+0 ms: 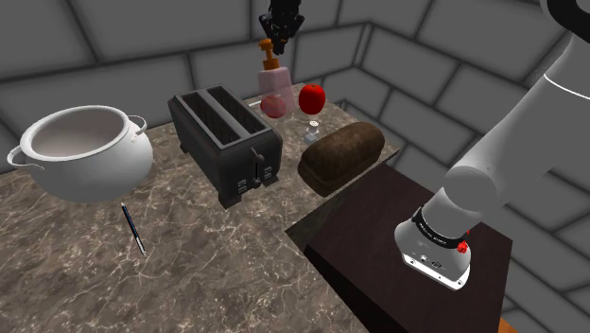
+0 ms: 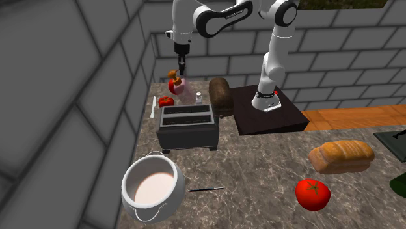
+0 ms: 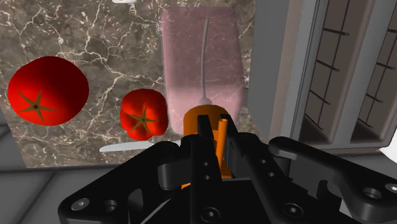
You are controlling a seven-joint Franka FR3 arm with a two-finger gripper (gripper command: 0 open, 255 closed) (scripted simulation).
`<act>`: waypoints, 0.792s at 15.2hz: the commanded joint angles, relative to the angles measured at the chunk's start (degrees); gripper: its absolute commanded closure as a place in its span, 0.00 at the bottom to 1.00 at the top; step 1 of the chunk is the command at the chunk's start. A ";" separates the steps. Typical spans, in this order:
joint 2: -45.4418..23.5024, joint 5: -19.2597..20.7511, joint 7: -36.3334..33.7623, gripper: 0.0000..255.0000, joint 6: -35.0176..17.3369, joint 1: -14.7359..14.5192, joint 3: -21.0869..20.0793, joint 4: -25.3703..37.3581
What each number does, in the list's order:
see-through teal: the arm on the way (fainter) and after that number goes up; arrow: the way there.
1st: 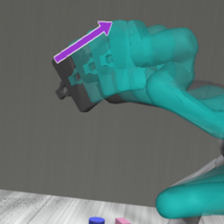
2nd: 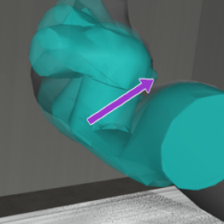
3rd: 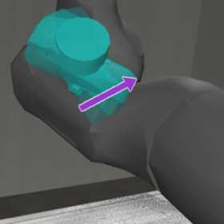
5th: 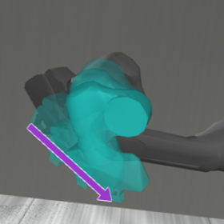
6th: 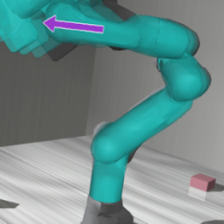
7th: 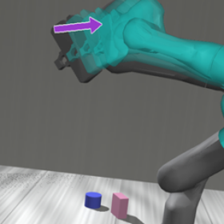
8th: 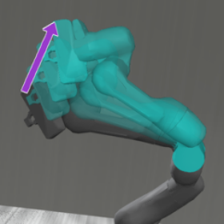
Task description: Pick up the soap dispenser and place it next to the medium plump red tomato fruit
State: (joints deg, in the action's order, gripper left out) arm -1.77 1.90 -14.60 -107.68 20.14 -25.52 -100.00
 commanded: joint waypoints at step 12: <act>-1.14 0.70 -0.63 1.00 -10.07 -0.06 0.00 -9.02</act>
State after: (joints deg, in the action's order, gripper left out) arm -2.74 2.51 -15.17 -116.91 20.09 -25.52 -108.36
